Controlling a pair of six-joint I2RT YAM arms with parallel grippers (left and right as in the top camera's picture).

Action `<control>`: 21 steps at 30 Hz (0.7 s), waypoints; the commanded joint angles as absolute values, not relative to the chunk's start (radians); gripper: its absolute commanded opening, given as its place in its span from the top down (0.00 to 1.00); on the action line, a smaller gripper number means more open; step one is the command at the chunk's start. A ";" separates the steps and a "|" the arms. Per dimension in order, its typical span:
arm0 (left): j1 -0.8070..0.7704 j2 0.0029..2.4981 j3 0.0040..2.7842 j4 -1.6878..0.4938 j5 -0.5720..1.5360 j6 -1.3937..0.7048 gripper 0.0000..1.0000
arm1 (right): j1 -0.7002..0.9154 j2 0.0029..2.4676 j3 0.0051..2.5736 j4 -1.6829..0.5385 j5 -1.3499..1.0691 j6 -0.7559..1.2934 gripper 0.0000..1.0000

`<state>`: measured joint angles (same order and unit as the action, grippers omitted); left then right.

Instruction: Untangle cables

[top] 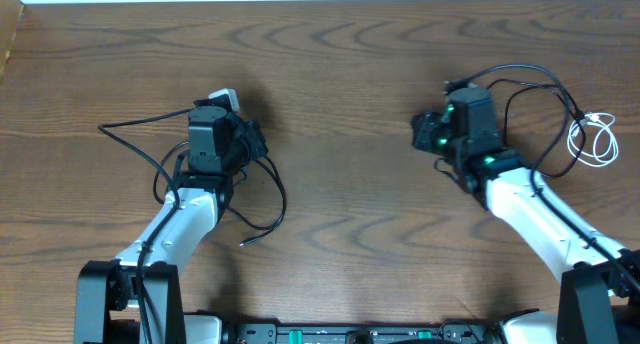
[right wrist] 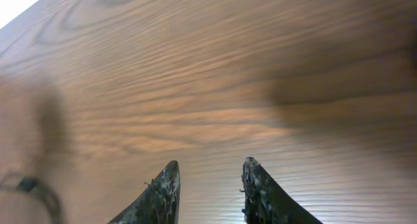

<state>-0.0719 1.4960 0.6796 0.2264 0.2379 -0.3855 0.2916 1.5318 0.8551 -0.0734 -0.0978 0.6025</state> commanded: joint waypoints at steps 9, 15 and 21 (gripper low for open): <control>-0.067 1.481 0.696 0.217 0.142 -0.375 0.89 | 0.569 1.618 0.848 0.119 -0.114 0.605 0.77; -0.057 1.462 0.696 0.192 0.137 -0.376 0.89 | 0.651 1.731 0.870 0.252 -0.316 0.547 0.76; 0.007 1.392 0.696 0.128 0.133 -0.376 0.89 | 0.682 1.829 0.976 0.191 -0.405 0.525 0.63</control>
<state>-0.0292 1.4387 0.6796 0.1436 0.1505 -0.3851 0.6685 1.7954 0.9077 0.2028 -0.3202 0.5598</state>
